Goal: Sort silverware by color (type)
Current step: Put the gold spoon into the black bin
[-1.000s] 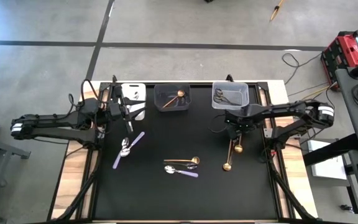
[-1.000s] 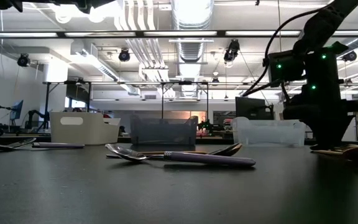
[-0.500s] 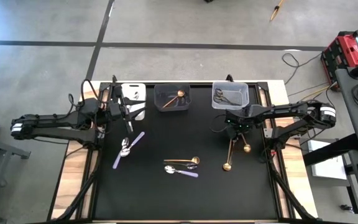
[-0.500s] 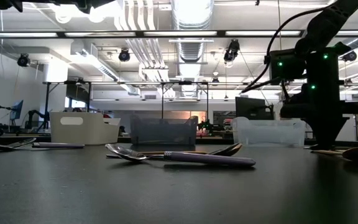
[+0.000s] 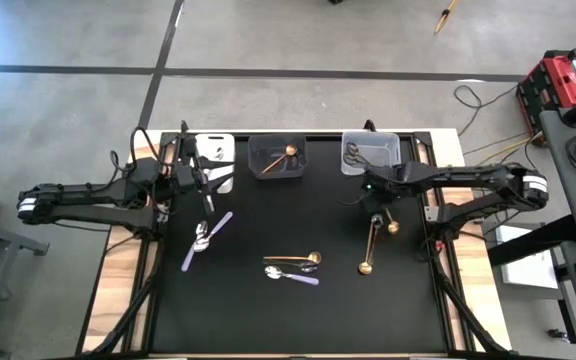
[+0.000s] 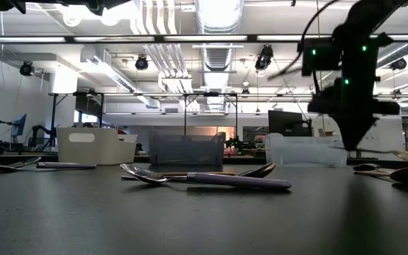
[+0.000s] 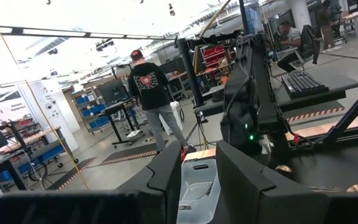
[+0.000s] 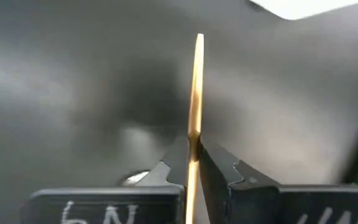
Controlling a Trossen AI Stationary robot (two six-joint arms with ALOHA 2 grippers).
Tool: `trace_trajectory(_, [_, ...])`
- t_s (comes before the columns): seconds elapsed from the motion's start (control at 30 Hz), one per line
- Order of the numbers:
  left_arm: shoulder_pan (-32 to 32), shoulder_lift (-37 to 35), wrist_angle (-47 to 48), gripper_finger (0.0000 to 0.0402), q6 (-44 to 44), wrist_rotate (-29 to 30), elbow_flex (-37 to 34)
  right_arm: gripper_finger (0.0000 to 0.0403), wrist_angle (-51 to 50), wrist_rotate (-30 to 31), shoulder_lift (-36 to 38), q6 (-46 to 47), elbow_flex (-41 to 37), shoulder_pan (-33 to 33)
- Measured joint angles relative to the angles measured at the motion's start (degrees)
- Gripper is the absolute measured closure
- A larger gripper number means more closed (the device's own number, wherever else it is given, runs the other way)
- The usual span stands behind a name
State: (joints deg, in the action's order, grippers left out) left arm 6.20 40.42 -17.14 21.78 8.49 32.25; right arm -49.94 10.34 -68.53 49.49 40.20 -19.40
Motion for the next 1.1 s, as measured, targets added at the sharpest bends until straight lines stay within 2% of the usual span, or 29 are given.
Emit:
trace_trajectory(0.1, [0.02, 0.12, -0.01, 0.0318, 0.0, -0.01, 0.0, 0.039, -0.65, 0.09, 3.19, -2.07, 2.27, -0.03])
trace_trajectory(0.23, [0.02, 0.48, -0.05, 0.0318, 0.0, -0.02, 0.0, 0.039, 4.74, 0.21, 7.73, -5.83, 4.05, 0.44])
trace_trajectory(0.37, [0.02, 1.16, -0.03, 0.0318, 0.01, -1.22, 0.0, 0.039, 15.11, 0.2, 11.56, -9.66, 4.05, 1.42])
trace_trajectory(0.57, [0.02, 2.25, -1.25, 0.0318, 0.24, -7.78, 0.0, 0.039, 32.74, -0.04, 12.76, -18.85, 3.53, 3.54])
trace_trajectory(0.8, [0.02, 4.02, -3.31, 0.0318, 0.26, -15.52, 0.0, 0.039, 59.03, -5.29, 7.24, -30.52, 1.76, 7.28])
trace_trajectory(0.97, [0.02, 5.87, -3.9, 0.0318, 1.85, -19.21, 0.0, 0.039, 75.86, -11.09, 0.3, -35.73, 1.1, 9.05])
trace_trajectory(1.1, [0.02, 7.5, -3.9, 0.0318, 3.57, -22.25, 0.0, 0.039, 88.86, -18.09, -5.32, -39.87, 1.09, 9.89])
